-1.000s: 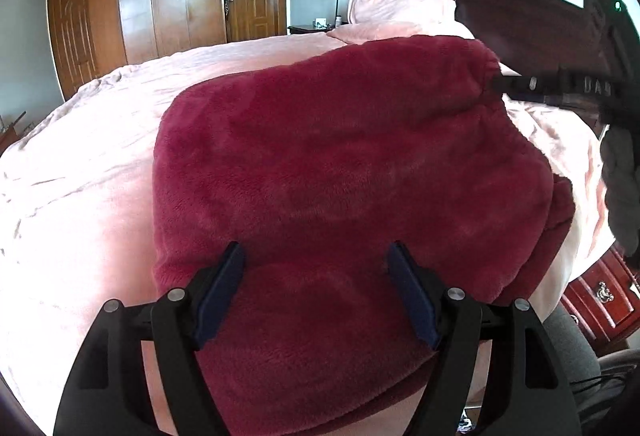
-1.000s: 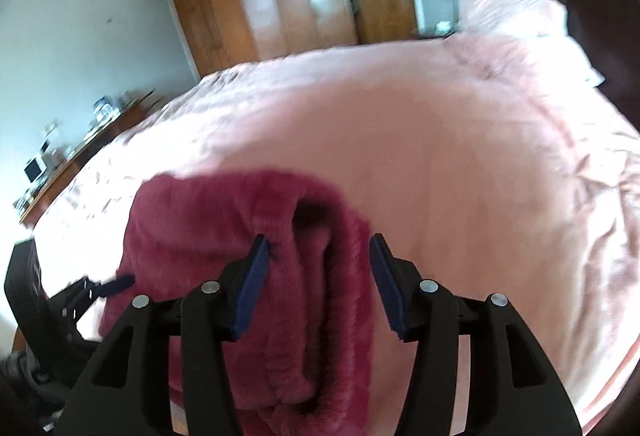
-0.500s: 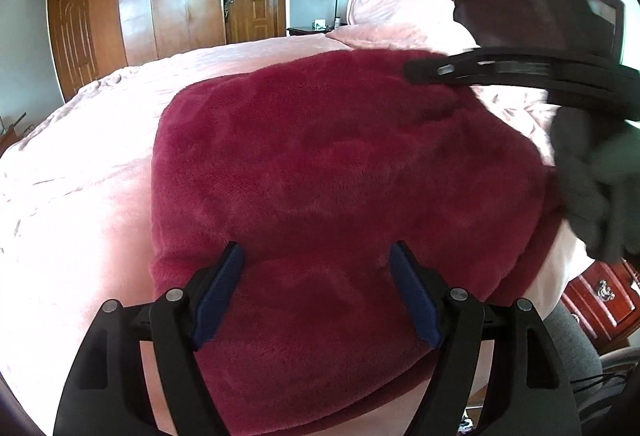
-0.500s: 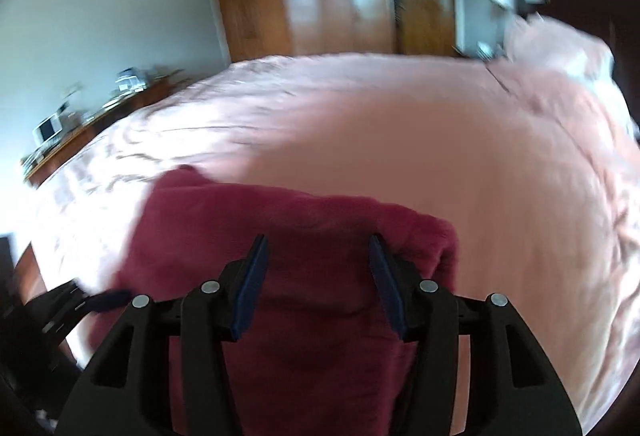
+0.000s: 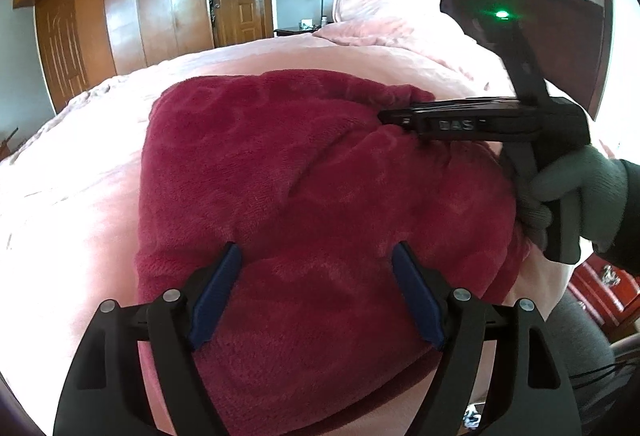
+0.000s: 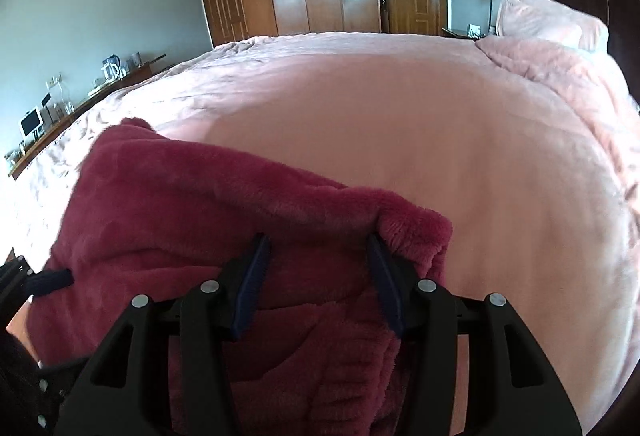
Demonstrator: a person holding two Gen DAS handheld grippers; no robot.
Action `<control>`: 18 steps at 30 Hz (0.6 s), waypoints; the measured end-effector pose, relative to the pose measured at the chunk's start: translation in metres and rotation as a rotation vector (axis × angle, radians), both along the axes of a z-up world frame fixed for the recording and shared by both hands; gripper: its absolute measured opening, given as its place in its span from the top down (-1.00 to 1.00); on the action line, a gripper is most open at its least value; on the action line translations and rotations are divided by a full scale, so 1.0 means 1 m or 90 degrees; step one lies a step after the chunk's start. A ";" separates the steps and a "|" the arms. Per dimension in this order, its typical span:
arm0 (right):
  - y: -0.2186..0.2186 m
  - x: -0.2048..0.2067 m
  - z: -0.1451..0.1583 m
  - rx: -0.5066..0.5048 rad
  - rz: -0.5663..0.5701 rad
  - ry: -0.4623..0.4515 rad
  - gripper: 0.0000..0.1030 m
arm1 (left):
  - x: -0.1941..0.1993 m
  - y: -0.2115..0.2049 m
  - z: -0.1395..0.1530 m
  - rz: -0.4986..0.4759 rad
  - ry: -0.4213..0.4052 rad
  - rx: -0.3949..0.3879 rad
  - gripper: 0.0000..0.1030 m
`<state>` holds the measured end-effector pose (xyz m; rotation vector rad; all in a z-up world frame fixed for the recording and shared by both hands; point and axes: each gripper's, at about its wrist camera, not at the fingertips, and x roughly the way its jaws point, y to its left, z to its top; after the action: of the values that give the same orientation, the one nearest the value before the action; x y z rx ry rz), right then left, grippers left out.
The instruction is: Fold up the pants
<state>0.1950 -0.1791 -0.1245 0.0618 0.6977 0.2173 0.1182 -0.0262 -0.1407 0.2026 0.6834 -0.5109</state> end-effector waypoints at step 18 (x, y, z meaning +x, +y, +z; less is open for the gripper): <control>-0.033 -0.065 -0.027 -0.014 -0.036 0.026 -0.38 | -0.001 0.012 -0.004 0.025 -0.013 0.026 -0.52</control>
<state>0.1301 -0.2124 -0.1511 0.0655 0.7374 0.1542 0.1168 -0.0147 -0.1444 0.2312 0.6775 -0.4567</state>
